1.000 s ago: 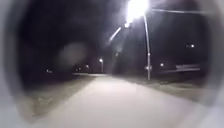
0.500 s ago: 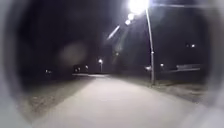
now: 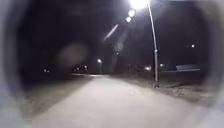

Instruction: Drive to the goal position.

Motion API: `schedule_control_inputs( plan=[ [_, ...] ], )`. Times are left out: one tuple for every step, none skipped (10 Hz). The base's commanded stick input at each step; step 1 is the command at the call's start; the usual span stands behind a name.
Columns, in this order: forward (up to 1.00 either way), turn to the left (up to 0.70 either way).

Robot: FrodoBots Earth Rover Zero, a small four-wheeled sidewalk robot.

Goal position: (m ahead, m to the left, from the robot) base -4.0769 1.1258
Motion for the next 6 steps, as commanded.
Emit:
schedule_control_inputs(
  plan=[
    [1.0,0.0],
    [1.0,0.0],
    [1.0,0.0],
    [1.0,0.0],
    [1.0,0.0],
    [1.0,0.0]
  ],
)
